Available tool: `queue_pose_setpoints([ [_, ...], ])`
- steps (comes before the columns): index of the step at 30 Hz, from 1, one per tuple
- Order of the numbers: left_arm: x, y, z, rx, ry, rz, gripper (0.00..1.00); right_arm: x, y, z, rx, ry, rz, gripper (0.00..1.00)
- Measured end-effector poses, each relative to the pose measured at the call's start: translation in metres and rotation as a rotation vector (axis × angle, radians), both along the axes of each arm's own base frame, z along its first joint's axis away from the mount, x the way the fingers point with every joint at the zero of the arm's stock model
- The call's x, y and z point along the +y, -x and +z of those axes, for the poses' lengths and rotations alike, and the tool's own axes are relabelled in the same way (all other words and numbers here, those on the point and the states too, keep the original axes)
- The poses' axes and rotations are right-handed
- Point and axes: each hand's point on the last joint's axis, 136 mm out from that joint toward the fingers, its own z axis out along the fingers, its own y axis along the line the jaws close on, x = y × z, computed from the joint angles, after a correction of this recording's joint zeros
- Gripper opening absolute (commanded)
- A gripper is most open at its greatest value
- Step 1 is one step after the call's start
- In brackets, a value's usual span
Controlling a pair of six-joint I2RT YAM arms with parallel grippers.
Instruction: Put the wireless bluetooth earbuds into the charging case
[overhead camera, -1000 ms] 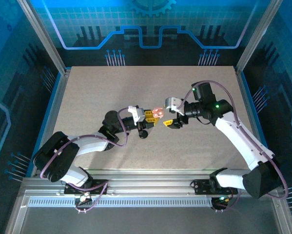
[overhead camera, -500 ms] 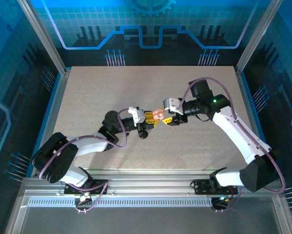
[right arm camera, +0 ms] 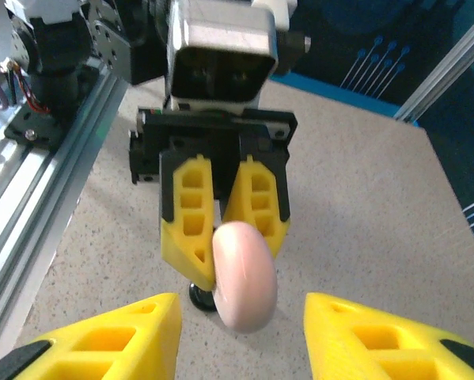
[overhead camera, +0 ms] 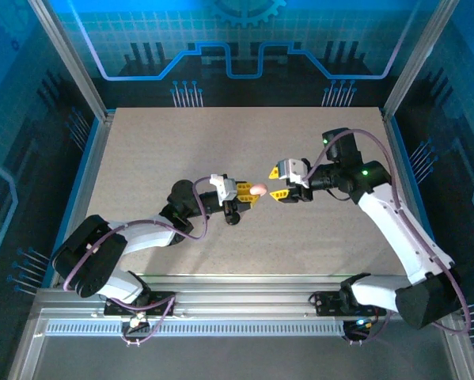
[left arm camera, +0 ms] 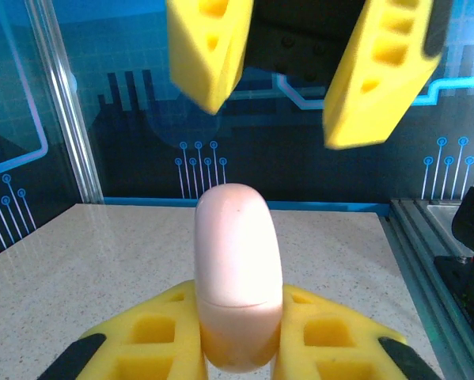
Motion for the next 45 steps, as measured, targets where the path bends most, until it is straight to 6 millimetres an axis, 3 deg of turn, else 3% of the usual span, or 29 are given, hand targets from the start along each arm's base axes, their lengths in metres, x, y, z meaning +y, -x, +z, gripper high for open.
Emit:
queue_pose_setpoints([
  [7,0.000,0.000,0.000,0.002,-0.001,-0.001,0.13,0.014,-0.009,-0.026,0.030,0.066,0.028,0.41],
  [17,-0.001,0.001,-0.001,-0.001,-0.004,-0.005,0.13,0.018,-0.010,-0.027,0.007,0.081,0.063,0.20],
  [23,-0.001,0.002,-0.002,-0.001,-0.009,-0.005,0.15,0.017,-0.010,-0.028,-0.004,0.094,0.063,0.17],
  [27,-0.001,0.001,-0.003,-0.014,-0.013,0.000,0.28,0.017,-0.010,-0.028,-0.007,0.097,0.063,0.17],
  [30,0.001,-0.001,-0.005,-0.016,-0.014,0.023,0.45,0.015,-0.011,-0.030,-0.009,0.104,0.063,0.17],
  [32,0.002,-0.003,-0.008,-0.008,-0.016,0.041,0.49,0.012,-0.014,-0.034,0.002,0.114,0.057,0.17],
  [37,0.004,-0.010,-0.020,0.016,-0.031,0.081,0.56,-0.008,-0.043,-0.057,0.095,0.169,-0.022,0.17],
  [45,0.006,-0.029,-0.047,0.076,-0.078,0.162,0.56,-0.042,-0.085,-0.104,0.340,0.279,-0.179,0.14],
])
